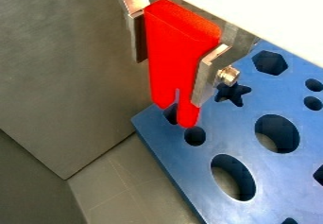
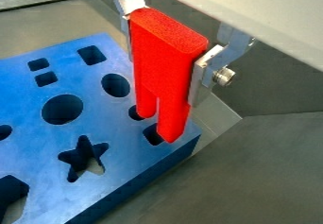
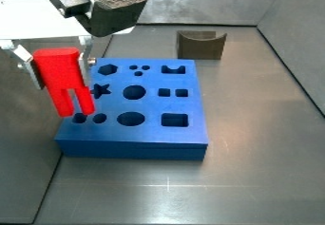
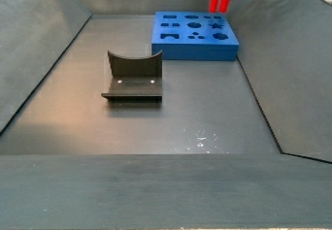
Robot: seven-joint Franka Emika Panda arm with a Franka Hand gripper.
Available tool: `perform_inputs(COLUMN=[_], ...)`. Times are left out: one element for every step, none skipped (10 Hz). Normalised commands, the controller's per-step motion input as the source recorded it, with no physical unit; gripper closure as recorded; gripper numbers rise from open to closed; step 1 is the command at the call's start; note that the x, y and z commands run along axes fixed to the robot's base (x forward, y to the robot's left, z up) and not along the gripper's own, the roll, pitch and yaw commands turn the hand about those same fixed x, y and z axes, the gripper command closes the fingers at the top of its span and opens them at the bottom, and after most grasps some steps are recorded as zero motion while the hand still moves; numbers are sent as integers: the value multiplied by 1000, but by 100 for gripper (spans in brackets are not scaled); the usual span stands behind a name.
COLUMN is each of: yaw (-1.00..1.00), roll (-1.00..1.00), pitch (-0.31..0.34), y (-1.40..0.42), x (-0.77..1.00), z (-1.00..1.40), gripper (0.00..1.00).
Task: Pick up the square-circle object. Move up. Place the square-circle object on the fixture. Regrasp the square-circle object. Rotate the square-circle object. Move to above the board. Insert the square-circle object.
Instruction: Insert the square-circle object.
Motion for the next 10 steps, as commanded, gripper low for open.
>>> perform_inputs(yaw=[97, 100, 63, 103, 97, 86, 120, 14, 80, 0], roll=[0, 0, 0, 0, 3, 0, 17, 29, 20, 54], pitch=[-41, -53, -53, -39, -36, -47, -73, -94, -103, -86], y=[-137, -189, -154, -123, -80, -9, 0, 0, 0, 0], x=[243, 166, 186, 166, 169, 140, 151, 71, 11, 0], z=[-114, -103, -131, -134, -143, -180, -300, -380, -423, -460], gripper=[100, 100, 100, 100, 100, 100, 100, 100, 100, 100])
